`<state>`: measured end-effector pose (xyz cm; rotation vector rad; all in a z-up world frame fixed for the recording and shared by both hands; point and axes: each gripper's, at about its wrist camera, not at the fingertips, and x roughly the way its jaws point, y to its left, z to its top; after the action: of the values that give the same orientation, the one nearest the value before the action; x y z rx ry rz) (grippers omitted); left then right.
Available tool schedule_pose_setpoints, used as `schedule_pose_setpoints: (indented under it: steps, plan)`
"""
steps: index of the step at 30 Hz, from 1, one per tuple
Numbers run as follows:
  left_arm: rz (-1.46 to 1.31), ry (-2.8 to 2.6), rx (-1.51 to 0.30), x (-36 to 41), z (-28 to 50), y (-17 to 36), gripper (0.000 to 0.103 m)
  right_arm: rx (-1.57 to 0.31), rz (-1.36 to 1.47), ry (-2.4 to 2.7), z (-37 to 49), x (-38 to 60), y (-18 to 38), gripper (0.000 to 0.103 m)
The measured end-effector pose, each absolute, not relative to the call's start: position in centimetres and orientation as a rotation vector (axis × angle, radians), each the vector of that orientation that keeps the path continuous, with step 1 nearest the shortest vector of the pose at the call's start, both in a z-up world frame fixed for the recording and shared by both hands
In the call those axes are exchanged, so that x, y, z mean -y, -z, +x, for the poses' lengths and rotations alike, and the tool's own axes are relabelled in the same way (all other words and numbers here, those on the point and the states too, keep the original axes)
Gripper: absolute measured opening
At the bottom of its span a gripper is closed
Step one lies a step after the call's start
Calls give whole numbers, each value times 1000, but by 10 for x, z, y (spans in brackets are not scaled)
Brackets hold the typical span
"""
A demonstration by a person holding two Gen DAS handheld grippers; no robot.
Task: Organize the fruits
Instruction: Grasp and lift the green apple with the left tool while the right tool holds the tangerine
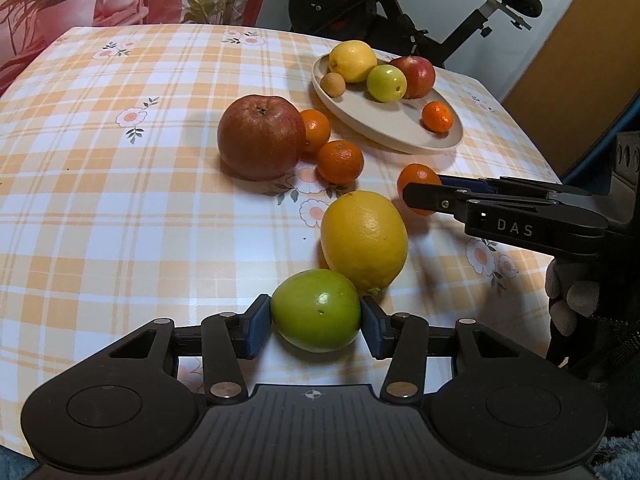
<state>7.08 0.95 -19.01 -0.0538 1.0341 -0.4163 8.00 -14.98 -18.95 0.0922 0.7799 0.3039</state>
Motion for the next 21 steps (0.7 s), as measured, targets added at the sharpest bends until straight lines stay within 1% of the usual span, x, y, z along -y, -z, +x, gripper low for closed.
schedule_pose_setpoints:
  steps: [21]
  plan:
    - [-92, 348, -962, -27, 71, 172, 50, -770, 94, -307, 78, 151, 187, 32]
